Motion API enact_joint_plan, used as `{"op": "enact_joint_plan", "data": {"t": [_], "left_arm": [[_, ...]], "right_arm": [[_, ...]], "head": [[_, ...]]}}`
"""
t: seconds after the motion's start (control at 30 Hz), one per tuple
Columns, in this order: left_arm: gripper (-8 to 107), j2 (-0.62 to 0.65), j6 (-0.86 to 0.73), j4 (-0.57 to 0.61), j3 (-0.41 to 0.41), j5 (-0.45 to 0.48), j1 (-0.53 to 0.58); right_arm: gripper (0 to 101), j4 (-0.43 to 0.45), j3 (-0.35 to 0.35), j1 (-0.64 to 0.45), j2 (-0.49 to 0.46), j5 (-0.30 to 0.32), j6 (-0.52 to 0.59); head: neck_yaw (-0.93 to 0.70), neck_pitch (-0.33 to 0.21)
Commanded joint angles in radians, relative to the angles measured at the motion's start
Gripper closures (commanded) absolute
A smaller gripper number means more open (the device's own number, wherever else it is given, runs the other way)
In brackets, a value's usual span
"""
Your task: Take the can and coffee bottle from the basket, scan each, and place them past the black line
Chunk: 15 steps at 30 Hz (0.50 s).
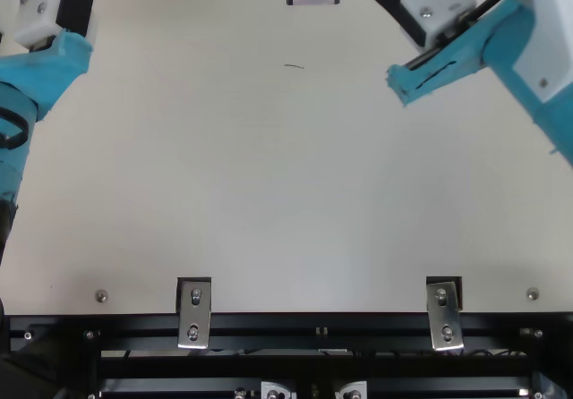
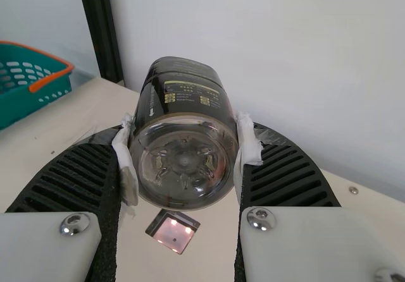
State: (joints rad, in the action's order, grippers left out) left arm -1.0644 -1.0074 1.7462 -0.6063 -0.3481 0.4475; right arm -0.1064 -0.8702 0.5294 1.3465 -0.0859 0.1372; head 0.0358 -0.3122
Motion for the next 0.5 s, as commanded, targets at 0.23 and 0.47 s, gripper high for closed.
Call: {"op": "enact_joint_plan", "data": {"t": [0.23,0.47], "left_arm": [[9,0.0,0.0,0.0,0.0,0.0,0.0],[9,0.0,0.0,0.0,0.0,0.0,0.0]], "right_arm": [[101,0.039,0.086,0.011,0.09,-0.214,-0.036],[101,0.084,0.113,0.008,0.154,-0.301,-0.064]], "head": [[0.003,-0.004],[0.003,-0.004]]}}
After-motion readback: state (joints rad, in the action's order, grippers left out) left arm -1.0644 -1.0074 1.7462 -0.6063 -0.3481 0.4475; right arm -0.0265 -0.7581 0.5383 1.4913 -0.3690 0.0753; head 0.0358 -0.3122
